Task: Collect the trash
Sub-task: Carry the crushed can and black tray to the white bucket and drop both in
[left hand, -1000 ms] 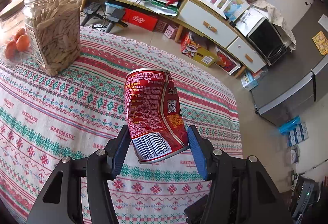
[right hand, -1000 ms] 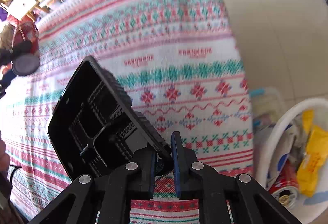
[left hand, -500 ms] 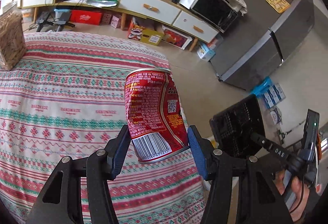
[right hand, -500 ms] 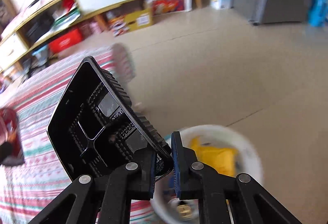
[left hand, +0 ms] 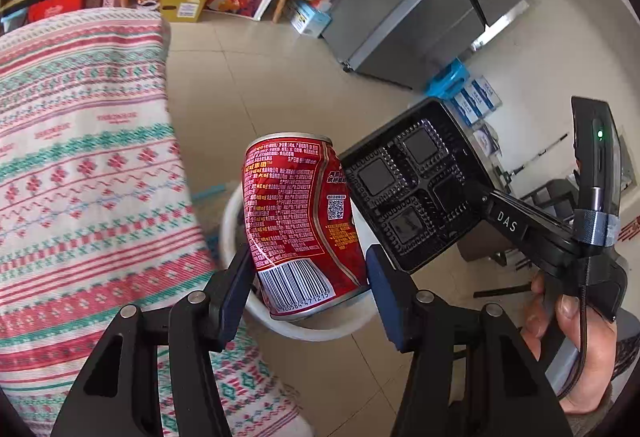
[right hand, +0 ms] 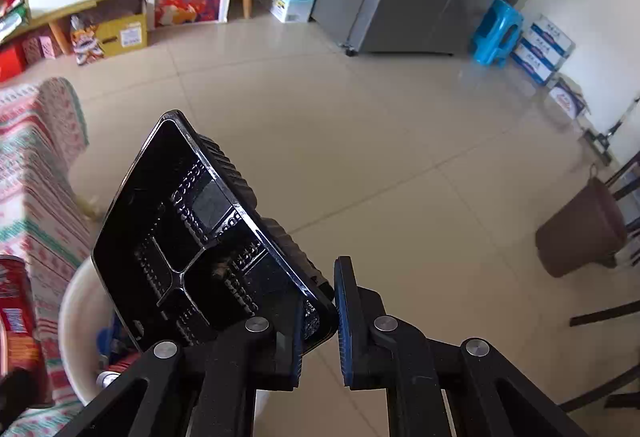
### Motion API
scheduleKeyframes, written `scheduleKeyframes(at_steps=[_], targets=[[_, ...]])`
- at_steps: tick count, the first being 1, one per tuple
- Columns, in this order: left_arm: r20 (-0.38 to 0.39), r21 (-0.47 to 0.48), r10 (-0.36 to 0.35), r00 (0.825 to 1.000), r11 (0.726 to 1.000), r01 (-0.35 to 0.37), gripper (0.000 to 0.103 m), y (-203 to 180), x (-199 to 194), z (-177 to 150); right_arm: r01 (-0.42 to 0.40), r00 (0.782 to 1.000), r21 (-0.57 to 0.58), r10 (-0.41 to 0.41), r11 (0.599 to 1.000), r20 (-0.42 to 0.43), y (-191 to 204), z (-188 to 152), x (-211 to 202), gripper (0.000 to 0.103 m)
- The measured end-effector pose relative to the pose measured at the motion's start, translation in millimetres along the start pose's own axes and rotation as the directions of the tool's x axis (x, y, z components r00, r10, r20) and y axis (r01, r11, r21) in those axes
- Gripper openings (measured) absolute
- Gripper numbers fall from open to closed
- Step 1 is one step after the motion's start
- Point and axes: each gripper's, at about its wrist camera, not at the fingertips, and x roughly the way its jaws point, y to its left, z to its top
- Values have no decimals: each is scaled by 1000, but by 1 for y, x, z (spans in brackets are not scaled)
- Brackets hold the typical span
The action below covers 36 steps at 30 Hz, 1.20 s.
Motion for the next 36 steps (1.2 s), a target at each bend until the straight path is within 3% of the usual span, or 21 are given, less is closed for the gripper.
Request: scheduleKeyframes(at_steps=[7, 15, 21, 24, 27, 29, 30, 31, 33, 36], targets=[[-87, 13, -18, 996, 1000, 19, 59, -24, 53, 0, 70, 997, -60, -72, 996, -38, 3, -4, 16, 12], [-169, -43, 6, 986, 999, -13, 60, -14, 89, 13, 119, 989, -153, -131, 981, -66, 27, -6, 32, 13], [-134, -73, 8, 991, 997, -18, 60, 1, 85, 17, 118, 987, -238, -139, 964, -75, 47, -10, 42, 14], [-127, -97, 17, 992, 995, -29, 60, 10, 81, 18, 91, 987, -258, -121, 962, -103, 53, -13, 49, 16], [-116, -134, 6, 993, 991, -22, 60, 21, 77, 17, -38, 981, -248, -11, 968, -191, 56, -16, 59, 21], [-110, -151, -12, 994, 988, -5, 60, 25, 76, 18, -68, 977, -234, 18, 970, -211, 55, -16, 60, 23], [-110, -149, -12, 994, 989, -4, 60, 25, 75, 18, -59, 982, -229, 14, 972, -191, 53, -14, 55, 29], [-108, -140, -13, 994, 990, -3, 60, 24, 75, 19, -62, 986, -214, 26, 975, -166, 50, -13, 48, 45], [-96, -135, -5, 995, 991, -8, 60, 26, 71, 20, -99, 988, -165, 77, 981, -135, 42, -11, 38, 60], [-85, -143, -15, 996, 990, 3, 60, 30, 65, 20, -208, 961, -67, 191, 976, -199, 33, -9, 45, 60]])
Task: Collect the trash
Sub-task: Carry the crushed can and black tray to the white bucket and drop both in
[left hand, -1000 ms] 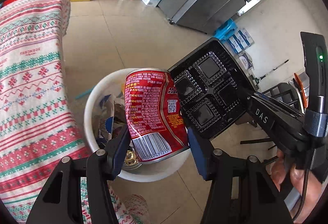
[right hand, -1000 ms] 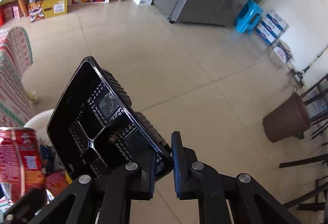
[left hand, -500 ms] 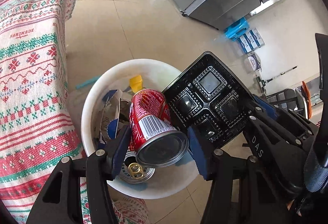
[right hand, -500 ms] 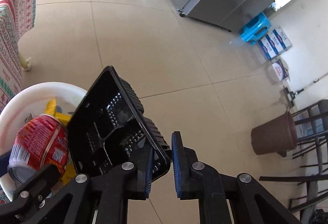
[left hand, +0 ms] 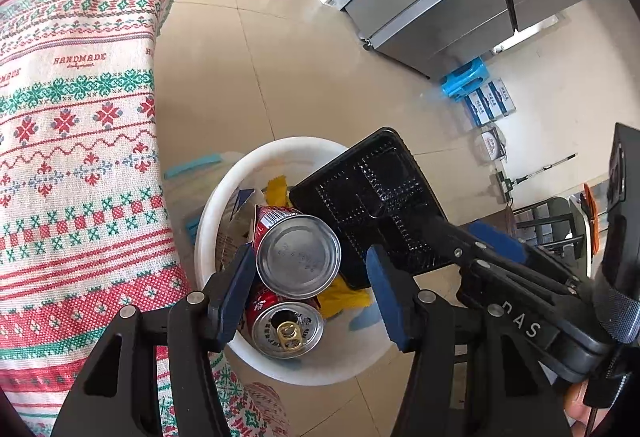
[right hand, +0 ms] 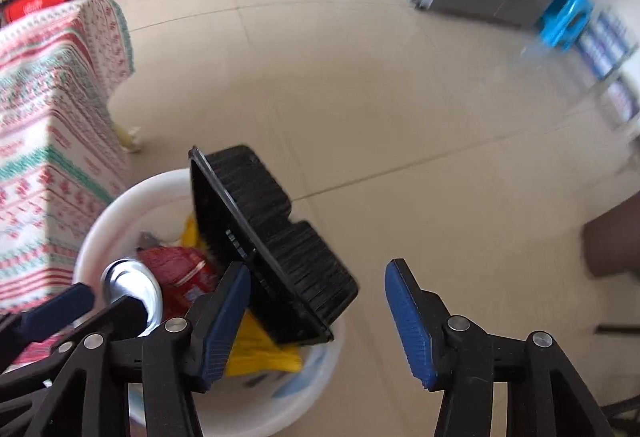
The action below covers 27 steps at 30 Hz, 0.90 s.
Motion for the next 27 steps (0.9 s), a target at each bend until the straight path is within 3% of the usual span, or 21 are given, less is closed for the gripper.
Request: scheduleKeyframes(at_steps=[3, 9, 14, 17, 18, 21, 27], targets=[[3, -12, 4, 1000, 1000, -4, 60, 6, -3, 0, -119, 990, 50, 122, 992, -73, -5, -1, 11, 58], [17, -59, 0, 1000, 998, 1, 60, 20, -18, -2, -257, 948, 56, 263, 965, -181, 11, -4, 29, 54], [40, -32, 16, 999, 999, -15, 60, 21, -34, -7, -331, 926, 99, 343, 938, -157, 7, -11, 14, 54], [47, 0, 26, 999, 1000, -26, 60, 20, -41, -11, -388, 915, 107, 397, 915, -78, -3, -14, -9, 54], [50, 10, 37, 998, 999, -37, 60, 20, -43, -13, -396, 913, 110, 404, 912, -61, -4, -13, -12, 55], [68, 36, 62, 996, 997, -65, 60, 18, -52, -18, -337, 938, 110, 344, 935, -46, -4, -11, -13, 55], [91, 35, 110, 990, 993, -114, 60, 20, -72, -23, -332, 941, 81, 336, 940, -43, 6, -8, -17, 55]])
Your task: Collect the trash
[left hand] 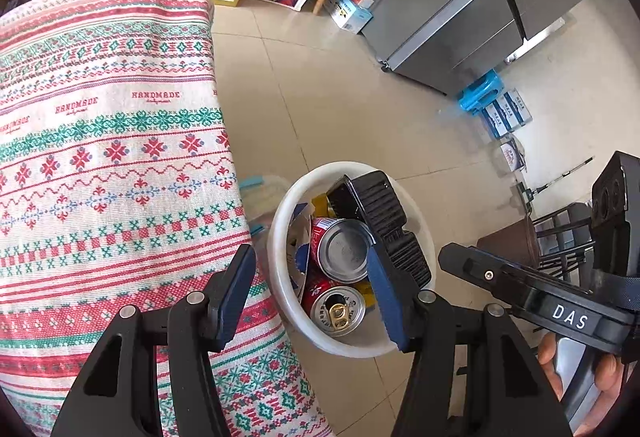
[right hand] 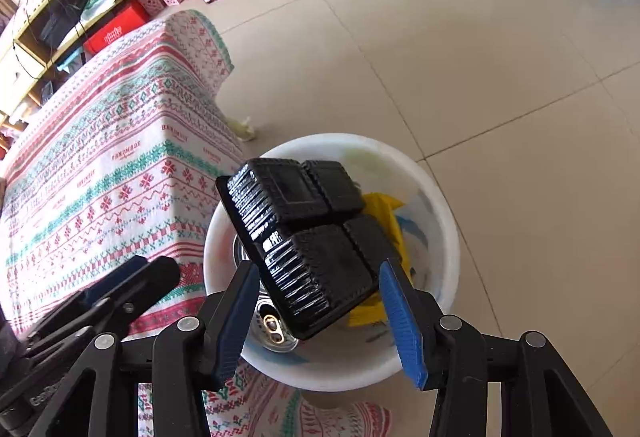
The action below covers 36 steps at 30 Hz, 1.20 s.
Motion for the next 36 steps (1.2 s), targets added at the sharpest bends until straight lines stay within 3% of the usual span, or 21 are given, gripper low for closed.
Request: scheduleKeyframes(at_steps=[5, 7, 10, 15, 21, 32, 36], targets=[[20, 81, 102, 995, 991, -103, 62, -6, -26, -19, 19, 1000, 19, -20, 1000, 21, 5, -10, -8, 55], [21, 130, 150, 988, 980, -152, 66, -10, -38, -31, 14, 999, 35, -16, 999, 52, 6, -19, -15, 61], [38, 167, 200, 979, 965, -203, 68, -10, -57, -48, 89, 989, 46, -94, 995, 118, 10, -34, -30, 66], [138, 219, 281, 950, 926, -306, 83, -18, -99, -70, 104, 970, 68, -117, 992, 211, 22, -67, -51, 79], [219, 244, 379, 899, 871, -427, 84, -23, -137, -87, 38, 961, 103, -64, 994, 268, 29, -108, -64, 83], [310, 200, 382, 871, 869, -453, 85, -21, -189, -112, 43, 926, 78, -69, 996, 372, 52, -151, -79, 89], [325, 199, 383, 865, 866, -458, 93, -20, -198, -119, 68, 915, 62, -87, 996, 393, 59, -160, -81, 91]])
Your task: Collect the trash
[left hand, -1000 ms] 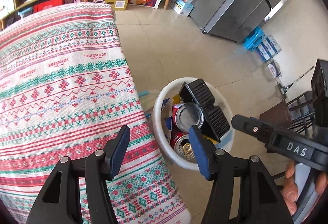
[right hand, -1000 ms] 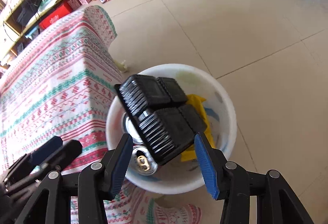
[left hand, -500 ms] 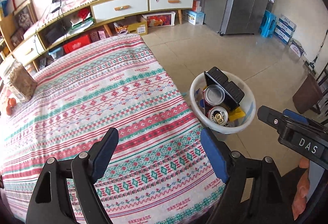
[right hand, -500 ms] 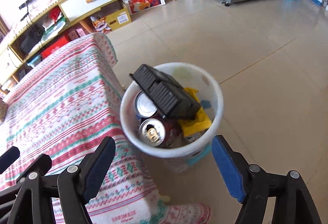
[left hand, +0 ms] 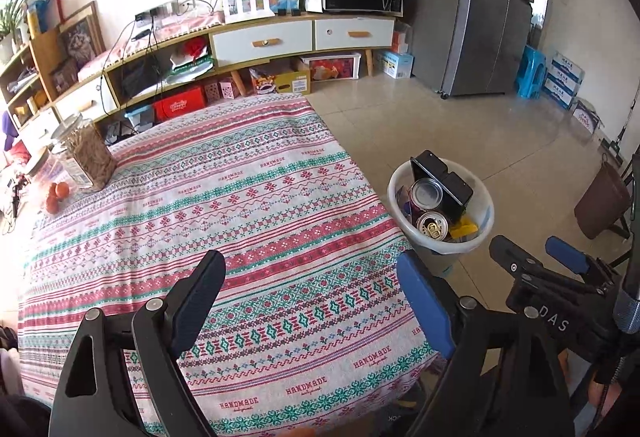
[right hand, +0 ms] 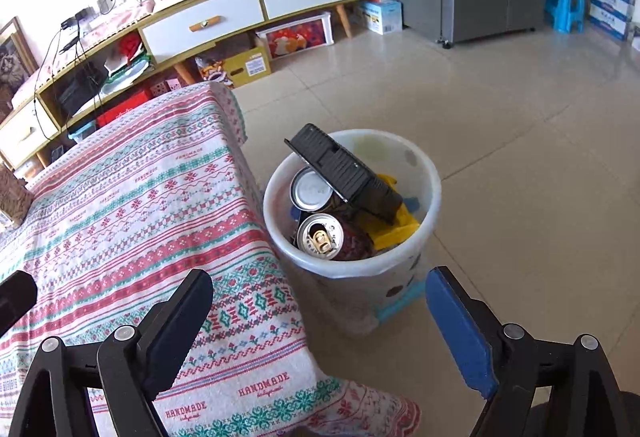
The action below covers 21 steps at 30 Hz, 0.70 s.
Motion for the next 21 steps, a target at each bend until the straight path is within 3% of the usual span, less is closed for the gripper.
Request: scheduleKeyframes(at_steps=[13, 21], targets=[[27, 4, -46, 999, 999, 46, 95, -2, -9, -5, 31, 997, -8, -30, 999, 69, 2, -17, -18, 99], [24, -9, -30, 999, 1000, 30, 100, 4, 1, -4, 63, 995, -38, -60, 997, 77, 9, -15, -16, 102]])
